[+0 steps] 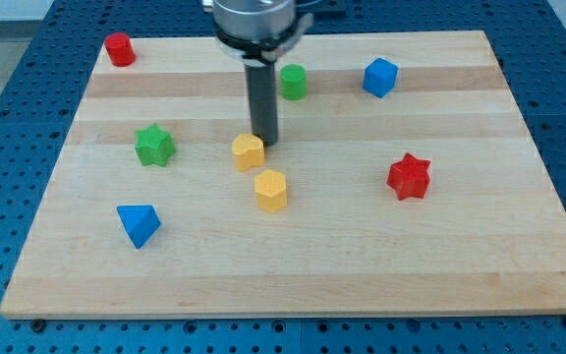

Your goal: Push the yellow heart towards the bottom left side of the green circle

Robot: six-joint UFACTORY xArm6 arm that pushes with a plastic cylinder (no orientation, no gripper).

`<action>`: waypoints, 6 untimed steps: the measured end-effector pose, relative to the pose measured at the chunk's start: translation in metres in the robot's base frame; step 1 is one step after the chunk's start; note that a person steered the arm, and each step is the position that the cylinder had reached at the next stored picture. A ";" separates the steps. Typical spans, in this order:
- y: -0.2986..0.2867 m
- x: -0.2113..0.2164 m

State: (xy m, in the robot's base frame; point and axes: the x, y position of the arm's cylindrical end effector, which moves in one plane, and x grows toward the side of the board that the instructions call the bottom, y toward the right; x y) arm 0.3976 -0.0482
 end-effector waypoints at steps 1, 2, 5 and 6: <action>0.013 0.015; 0.040 0.054; -0.019 0.030; -0.010 0.006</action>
